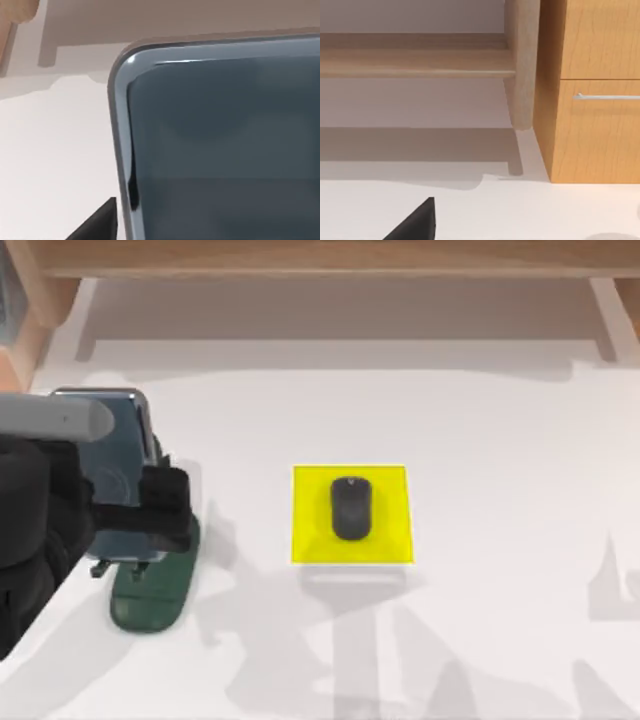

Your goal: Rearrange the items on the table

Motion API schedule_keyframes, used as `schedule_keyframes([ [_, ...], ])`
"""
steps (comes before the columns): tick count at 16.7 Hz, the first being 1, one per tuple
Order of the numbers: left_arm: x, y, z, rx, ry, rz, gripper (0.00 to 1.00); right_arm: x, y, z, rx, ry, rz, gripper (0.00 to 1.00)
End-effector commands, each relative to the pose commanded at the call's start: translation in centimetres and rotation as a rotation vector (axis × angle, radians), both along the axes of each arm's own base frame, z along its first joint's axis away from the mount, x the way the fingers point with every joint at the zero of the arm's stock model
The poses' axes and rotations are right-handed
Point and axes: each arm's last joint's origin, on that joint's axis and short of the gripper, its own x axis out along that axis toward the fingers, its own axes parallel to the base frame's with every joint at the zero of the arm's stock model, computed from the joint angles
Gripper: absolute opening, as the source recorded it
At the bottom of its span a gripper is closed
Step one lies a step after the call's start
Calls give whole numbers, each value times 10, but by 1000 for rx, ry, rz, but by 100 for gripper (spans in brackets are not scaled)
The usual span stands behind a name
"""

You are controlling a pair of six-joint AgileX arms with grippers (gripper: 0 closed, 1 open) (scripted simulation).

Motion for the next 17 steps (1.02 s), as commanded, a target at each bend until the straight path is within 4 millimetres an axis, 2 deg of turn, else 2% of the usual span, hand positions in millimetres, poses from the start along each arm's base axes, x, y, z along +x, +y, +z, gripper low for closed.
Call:
schedule_keyframes([
  [8,-18,1,0,-2,-2,1,100,0,0,0,0,0,0,100],
  [13,-17,1,1,-4,-4,3,100,0,0,0,0,0,0,100],
  [17,-22,15,1,-35,-48,20,100,0,0,0,0,0,0,100],
])
